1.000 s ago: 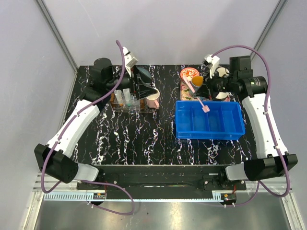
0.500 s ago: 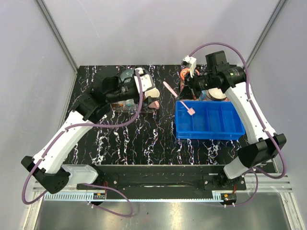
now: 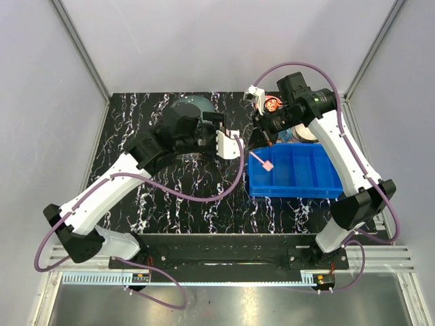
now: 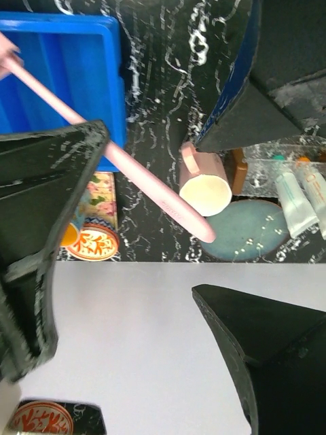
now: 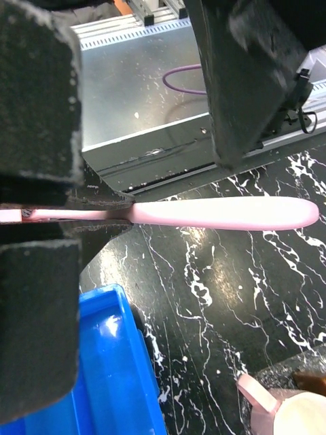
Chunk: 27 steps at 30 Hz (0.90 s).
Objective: Prepare toiletry sets of a toothbrush and toothpaste on the tray
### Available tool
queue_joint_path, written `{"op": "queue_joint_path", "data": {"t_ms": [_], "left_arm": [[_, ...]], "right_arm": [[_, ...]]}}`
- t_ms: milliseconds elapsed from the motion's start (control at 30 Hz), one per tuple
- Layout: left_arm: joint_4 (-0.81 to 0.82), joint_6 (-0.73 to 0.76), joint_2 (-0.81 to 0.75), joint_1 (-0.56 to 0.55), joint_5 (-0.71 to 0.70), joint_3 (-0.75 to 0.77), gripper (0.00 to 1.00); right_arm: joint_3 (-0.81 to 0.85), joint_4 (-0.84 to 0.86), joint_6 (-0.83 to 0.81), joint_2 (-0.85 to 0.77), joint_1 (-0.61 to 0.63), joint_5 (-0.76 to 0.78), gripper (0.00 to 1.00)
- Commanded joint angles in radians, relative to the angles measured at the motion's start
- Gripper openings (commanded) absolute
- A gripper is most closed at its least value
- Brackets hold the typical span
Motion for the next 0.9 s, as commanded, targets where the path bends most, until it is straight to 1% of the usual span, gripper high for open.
{"op": "queue_joint_path", "data": {"t_ms": [0,133,267,400,433,500,533,633,667,733,767,833,867], "left_arm": [[-0.006,0.130,0.020,-0.024,-0.101,0.033,0.82],[-0.006,0.178,0.046,-0.047,-0.145,0.017,0.80],[0.014,0.190,0.066,-0.064,-0.163,0.013,0.78],[0.014,0.208,0.075,-0.085,-0.186,-0.004,0.70],[0.014,0.210,0.075,-0.088,-0.190,-0.009,0.65],[0.014,0.209,0.078,-0.099,-0.196,-0.024,0.59],[0.014,0.207,0.078,-0.103,-0.199,-0.029,0.53],[0.018,0.204,0.078,-0.116,-0.206,-0.047,0.45],[0.021,0.204,0.080,-0.125,-0.208,-0.052,0.40],[0.021,0.202,0.084,-0.133,-0.220,-0.056,0.33],[0.021,0.201,0.084,-0.140,-0.225,-0.061,0.26],[0.030,0.202,0.086,-0.146,-0.226,-0.073,0.17],[0.034,0.199,0.086,-0.146,-0.226,-0.079,0.07]], "right_arm": [[0.041,-0.055,-0.029,-0.005,0.009,-0.060,0.00],[0.032,-0.074,-0.035,0.000,0.012,-0.082,0.00],[0.020,-0.074,-0.039,0.001,0.015,-0.086,0.00],[0.015,-0.070,-0.039,0.000,0.015,-0.082,0.00],[0.015,-0.069,-0.039,0.000,0.015,-0.082,0.00],[0.015,-0.071,-0.039,0.001,0.015,-0.074,0.00],[0.014,-0.067,-0.038,-0.002,0.015,-0.073,0.00],[0.005,-0.055,-0.030,-0.003,0.015,-0.065,0.00],[0.000,-0.052,-0.029,0.000,0.015,-0.062,0.00],[-0.002,-0.049,-0.027,0.003,0.015,-0.059,0.00],[-0.003,-0.048,-0.026,0.004,0.013,-0.060,0.00],[-0.006,-0.043,-0.023,0.004,0.013,-0.059,0.00],[-0.008,-0.043,-0.024,0.000,0.015,-0.056,0.00]]}}
